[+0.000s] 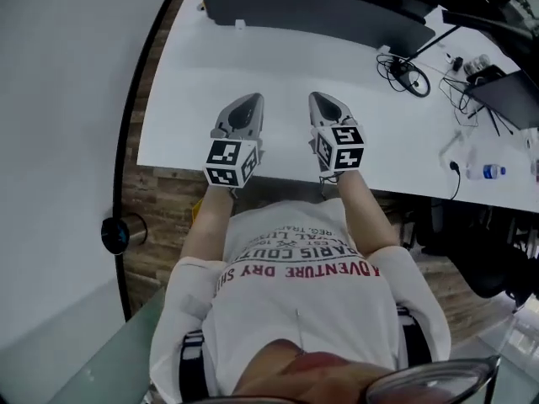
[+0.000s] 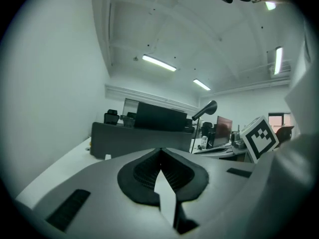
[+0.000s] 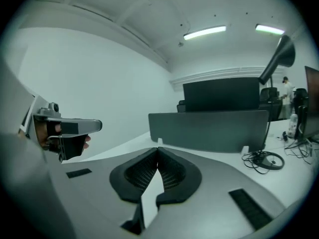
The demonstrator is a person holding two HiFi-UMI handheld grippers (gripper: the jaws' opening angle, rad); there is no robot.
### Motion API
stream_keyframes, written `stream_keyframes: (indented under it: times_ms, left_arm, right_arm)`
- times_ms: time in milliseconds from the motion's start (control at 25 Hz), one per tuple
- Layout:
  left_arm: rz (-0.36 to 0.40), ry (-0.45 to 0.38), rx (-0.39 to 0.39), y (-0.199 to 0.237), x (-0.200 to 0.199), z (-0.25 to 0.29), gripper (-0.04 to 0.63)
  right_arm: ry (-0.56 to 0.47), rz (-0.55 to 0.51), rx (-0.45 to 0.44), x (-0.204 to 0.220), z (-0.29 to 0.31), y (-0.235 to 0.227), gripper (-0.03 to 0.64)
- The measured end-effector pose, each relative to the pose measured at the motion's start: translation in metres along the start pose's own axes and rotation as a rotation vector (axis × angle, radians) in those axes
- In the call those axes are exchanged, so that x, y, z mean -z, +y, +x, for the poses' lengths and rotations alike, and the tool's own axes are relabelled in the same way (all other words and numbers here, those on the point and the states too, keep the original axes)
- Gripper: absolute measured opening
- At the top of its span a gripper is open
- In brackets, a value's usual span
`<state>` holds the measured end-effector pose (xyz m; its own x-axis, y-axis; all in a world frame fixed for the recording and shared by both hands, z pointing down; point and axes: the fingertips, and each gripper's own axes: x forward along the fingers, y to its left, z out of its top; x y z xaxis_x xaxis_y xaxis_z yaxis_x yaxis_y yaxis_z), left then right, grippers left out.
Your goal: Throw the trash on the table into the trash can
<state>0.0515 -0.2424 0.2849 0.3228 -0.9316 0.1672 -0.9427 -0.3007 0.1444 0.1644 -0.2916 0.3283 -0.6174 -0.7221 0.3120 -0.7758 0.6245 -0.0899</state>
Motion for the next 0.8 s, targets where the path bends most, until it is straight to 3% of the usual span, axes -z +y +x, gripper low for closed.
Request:
stream_keyframes:
  times_ms: [200, 360, 560, 800]
  left_arm:
    - [0.042, -0.002, 0.128, -0.038, -0.015, 0.022, 0.023]
    - [0.05, -0.028, 0.173, -0.053, -0.024, 0.028, 0.023]
    - [0.051, -0.042, 0.176, -0.056, -0.029, 0.029, 0.023]
    - [0.039, -0.042, 0.144, -0.049, -0.03, 0.029, 0.023]
  right_arm:
    - [-0.068, 0.068, 0.162, -0.006, -0.042, -0.04, 0.026]
    - [-0.098, 0.06, 0.241, -0.012, -0.061, -0.059, 0.025]
    - [-0.114, 0.099, 0.259, -0.013, -0.07, -0.071, 0.025]
    - [-0.101, 0.071, 0.252, -0.016, -0.067, -0.071, 0.025]
